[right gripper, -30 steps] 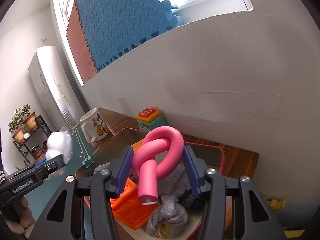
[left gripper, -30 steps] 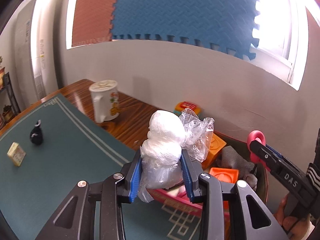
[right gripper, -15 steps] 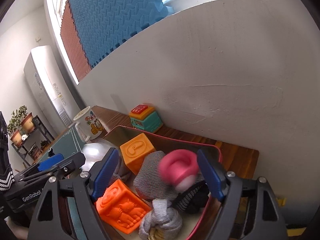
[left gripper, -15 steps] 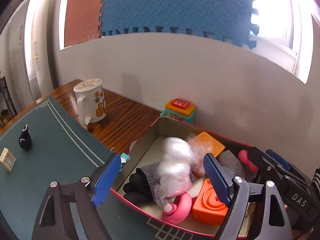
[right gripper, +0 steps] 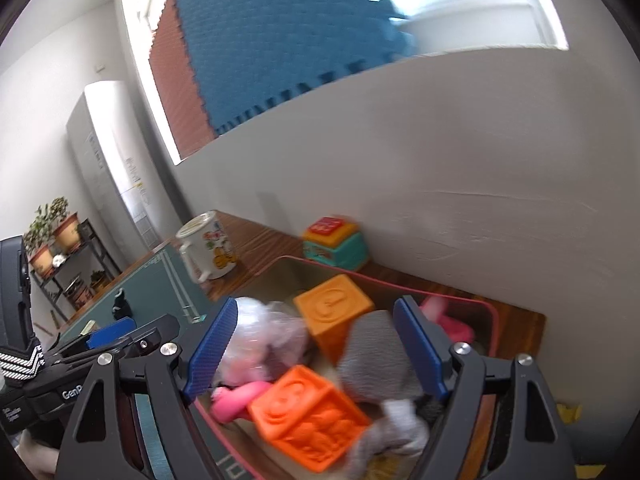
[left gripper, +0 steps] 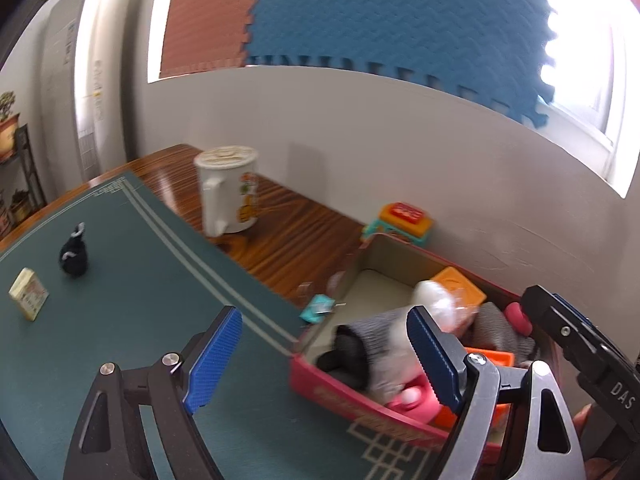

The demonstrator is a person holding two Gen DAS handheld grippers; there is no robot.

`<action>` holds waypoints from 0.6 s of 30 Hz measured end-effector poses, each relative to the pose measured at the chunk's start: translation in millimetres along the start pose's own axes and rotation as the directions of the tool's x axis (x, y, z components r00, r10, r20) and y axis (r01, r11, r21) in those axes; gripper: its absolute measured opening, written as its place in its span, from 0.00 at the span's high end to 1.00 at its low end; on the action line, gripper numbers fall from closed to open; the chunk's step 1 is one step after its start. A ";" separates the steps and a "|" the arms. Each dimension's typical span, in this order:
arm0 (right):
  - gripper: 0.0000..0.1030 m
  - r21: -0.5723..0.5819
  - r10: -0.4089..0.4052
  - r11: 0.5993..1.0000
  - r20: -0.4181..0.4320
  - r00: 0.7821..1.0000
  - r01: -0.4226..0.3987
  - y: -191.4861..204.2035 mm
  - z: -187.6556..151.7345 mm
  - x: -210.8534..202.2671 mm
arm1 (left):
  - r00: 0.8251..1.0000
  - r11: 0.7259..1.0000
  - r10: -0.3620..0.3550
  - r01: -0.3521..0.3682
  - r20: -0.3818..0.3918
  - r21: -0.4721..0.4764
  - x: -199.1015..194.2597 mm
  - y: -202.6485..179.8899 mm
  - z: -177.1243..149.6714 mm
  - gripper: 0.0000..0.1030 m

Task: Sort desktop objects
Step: 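Open both tools to drop the pink knot and white bundle in, then grasp the yellow cardboard box with the left tool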

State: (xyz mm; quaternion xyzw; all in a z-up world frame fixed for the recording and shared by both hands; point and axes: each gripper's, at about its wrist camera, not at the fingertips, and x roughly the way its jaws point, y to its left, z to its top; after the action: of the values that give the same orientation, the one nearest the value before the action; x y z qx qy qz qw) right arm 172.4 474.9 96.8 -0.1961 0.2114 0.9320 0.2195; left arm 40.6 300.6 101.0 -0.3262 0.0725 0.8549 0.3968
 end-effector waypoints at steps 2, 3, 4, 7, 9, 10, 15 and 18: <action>0.19 -0.020 0.020 1.000 -0.002 1.000 -0.020 13.3 -0.8 0.0 | 1.000 1.000 0.023 -0.022 0.005 -0.018 -5.3 15.5 -1.0 0.16; 0.19 -0.030 0.029 0.999 -0.004 1.000 -0.029 19.7 -0.9 0.4 | 0.999 0.999 0.035 -0.035 0.007 -0.030 -8.3 24.8 -1.4 0.16; 0.19 -0.043 0.041 0.998 -0.005 0.999 -0.041 28.8 -1.1 0.9 | 0.999 0.998 0.050 -0.049 0.009 -0.044 -11.6 35.4 -1.9 0.16; 0.19 -0.078 0.074 0.994 -0.008 0.997 -0.074 51.9 -1.8 1.7 | 0.995 0.991 0.099 -0.097 0.017 -0.090 -22.8 70.7 -3.5 0.16; 0.19 -0.100 0.095 0.990 -0.011 0.995 -0.096 66.2 -3.7 3.8 | 0.990 0.983 0.137 -0.134 0.021 -0.129 -31.2 97.8 -5.3 0.16; 0.19 -0.115 0.112 0.987 -0.019 0.994 -0.113 77.1 -4.7 6.4 | 0.987 0.977 0.156 -0.151 0.021 -0.151 -35.6 112.3 -6.2 0.16; 0.19 -0.158 0.174 0.970 -0.067 0.983 -0.182 119.3 -12.9 20.4 | 0.967 0.939 0.253 -0.241 0.016 -0.247 -57.2 184.2 -12.8 0.16; 0.19 -0.173 0.209 0.959 -0.114 0.971 -0.226 142.6 -20.6 34.2 | 0.945 0.912 0.328 -0.315 0.006 -0.263 -67.1 224.5 -17.0 0.16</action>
State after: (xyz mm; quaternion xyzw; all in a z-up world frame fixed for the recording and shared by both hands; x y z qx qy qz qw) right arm 79.6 360.1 107.9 -0.2351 0.1547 0.9557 0.0862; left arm -82.2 100.3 98.8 -0.3371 0.0029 0.9185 0.2065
